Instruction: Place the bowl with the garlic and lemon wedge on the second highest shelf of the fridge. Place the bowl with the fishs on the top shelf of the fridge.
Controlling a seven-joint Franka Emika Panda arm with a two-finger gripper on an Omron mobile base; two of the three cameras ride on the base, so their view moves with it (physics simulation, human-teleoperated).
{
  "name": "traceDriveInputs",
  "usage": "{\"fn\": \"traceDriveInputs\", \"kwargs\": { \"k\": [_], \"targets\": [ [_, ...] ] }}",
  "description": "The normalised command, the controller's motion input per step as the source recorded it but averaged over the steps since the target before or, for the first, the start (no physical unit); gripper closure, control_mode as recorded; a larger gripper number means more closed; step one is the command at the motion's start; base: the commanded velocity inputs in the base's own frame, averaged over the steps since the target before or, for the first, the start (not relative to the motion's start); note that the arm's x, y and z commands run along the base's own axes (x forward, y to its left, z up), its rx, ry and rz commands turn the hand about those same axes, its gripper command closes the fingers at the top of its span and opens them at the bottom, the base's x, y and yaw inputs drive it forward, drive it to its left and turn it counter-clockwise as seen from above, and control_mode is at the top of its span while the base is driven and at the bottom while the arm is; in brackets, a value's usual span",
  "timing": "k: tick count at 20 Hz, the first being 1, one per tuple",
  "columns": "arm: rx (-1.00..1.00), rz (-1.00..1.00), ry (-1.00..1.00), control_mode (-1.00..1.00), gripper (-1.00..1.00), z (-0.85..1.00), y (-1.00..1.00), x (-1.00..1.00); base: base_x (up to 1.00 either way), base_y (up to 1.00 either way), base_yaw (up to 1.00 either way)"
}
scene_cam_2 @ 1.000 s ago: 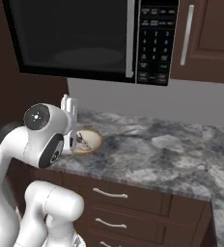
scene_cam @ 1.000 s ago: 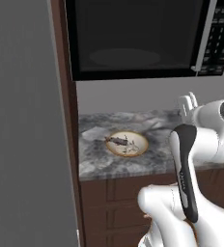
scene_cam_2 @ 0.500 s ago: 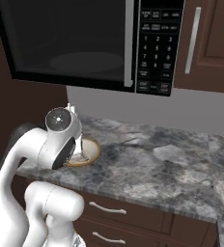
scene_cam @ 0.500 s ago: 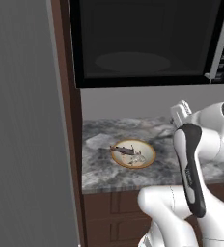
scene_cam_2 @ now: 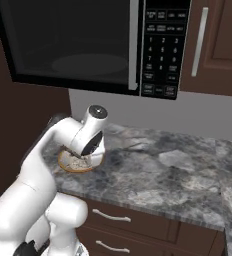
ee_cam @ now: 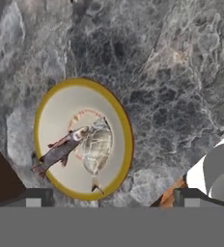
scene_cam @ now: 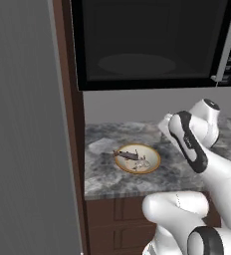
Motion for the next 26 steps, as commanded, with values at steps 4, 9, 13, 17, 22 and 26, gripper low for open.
{"fn": "traceDriveInputs", "kwargs": {
  "k": [4, 9, 13, 17, 22, 26],
  "targets": [
    [0.00, 0.09, 0.02, -1.00, -1.00, -0.82, -0.16, 0.05, 0.00, 0.00, 0.00],
    [-0.01, 0.16, 0.00, -1.00, -1.00, -0.64, 0.00, 0.28, 0.00, 0.00, 0.00],
    [0.00, 0.06, 0.00, -1.00, -1.00, -0.57, 0.03, 0.44, 0.00, 0.00, 0.00],
    [0.00, 0.05, 0.00, -1.00, -1.00, -0.63, 0.00, 0.29, 0.00, 0.00, 0.00],
    [0.00, 0.05, -0.03, -1.00, -1.00, -0.34, 0.07, 0.27, 0.00, 0.00, 0.00],
    [-0.01, 0.05, -0.04, -1.00, -1.00, -0.21, 0.20, 0.09, 0.00, 0.00, 0.00]
  ]
}}
